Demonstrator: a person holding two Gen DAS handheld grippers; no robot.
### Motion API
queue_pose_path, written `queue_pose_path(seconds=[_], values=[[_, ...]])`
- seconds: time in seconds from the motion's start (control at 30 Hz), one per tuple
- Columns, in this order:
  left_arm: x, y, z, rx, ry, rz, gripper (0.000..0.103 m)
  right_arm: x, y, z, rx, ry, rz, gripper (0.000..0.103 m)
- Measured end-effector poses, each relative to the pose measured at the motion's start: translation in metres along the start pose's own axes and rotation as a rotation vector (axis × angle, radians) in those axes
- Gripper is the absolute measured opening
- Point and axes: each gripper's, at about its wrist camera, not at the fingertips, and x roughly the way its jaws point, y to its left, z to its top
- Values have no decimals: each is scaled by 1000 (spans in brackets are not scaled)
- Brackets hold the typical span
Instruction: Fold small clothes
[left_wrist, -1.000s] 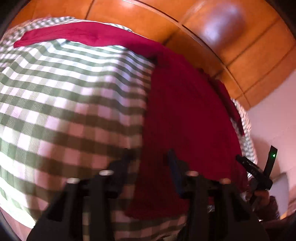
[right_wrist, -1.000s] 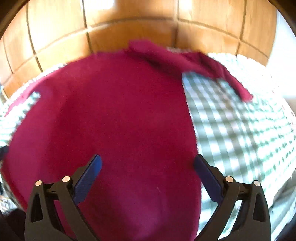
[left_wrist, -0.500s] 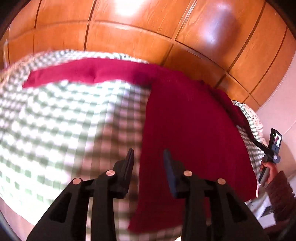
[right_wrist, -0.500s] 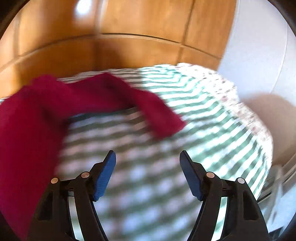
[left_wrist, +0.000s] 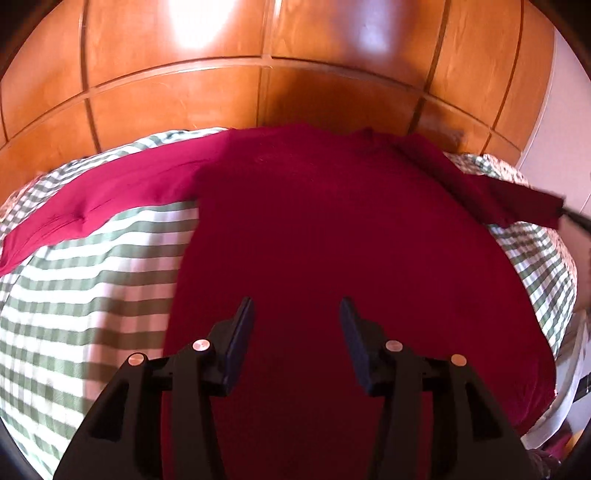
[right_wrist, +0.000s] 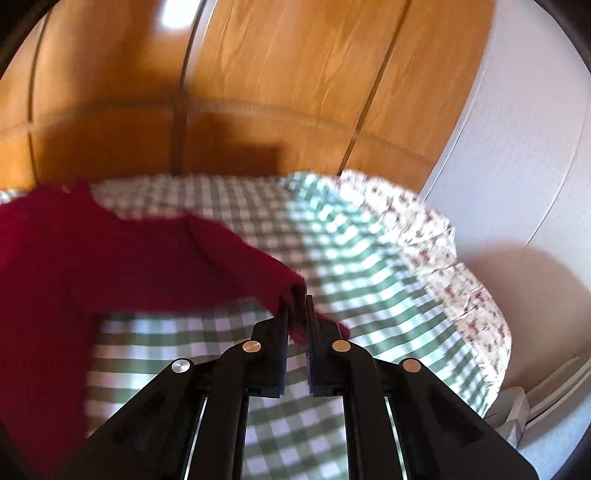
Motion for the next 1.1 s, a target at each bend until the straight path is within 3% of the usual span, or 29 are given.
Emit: queue_pose_path(seconds=[0.2,0.43,0.53,0.67,0.73,0.77,0.8,0.83,0.87,0.9,1.1], values=[[11,1,-5,-26,27,0,53,-27,-52,27,150,4,11,6],[20,5,-14,-42,63,5,55,60,-116,45,324,177,-84,6],[19,4,-14,-42,72,9,55,104,-133,49,370,231,-170,6],[19,5,-17,-59,81,15,55,137,-152,54,389,231,-289,6],[20,3,-17,-55,85,25,55,140,-166,56,437,181,-315,6],[20,3,-16,-53,86,27,56,141,-173,56,455,163,-313,16],[20,3,-16,-53,87,30,56,140,-177,54,474,151,-299,55],[20,3,-16,-57,87,31,56,136,-180,49,516,140,-266,77],[19,3,-16,-64,87,29,56,131,-181,44,545,132,-258,90],[18,4,-15,-71,86,24,56,123,-178,35,574,119,-238,90],[-4,18,-13,-115,49,32,56,105,-122,-43,763,225,236,89]])
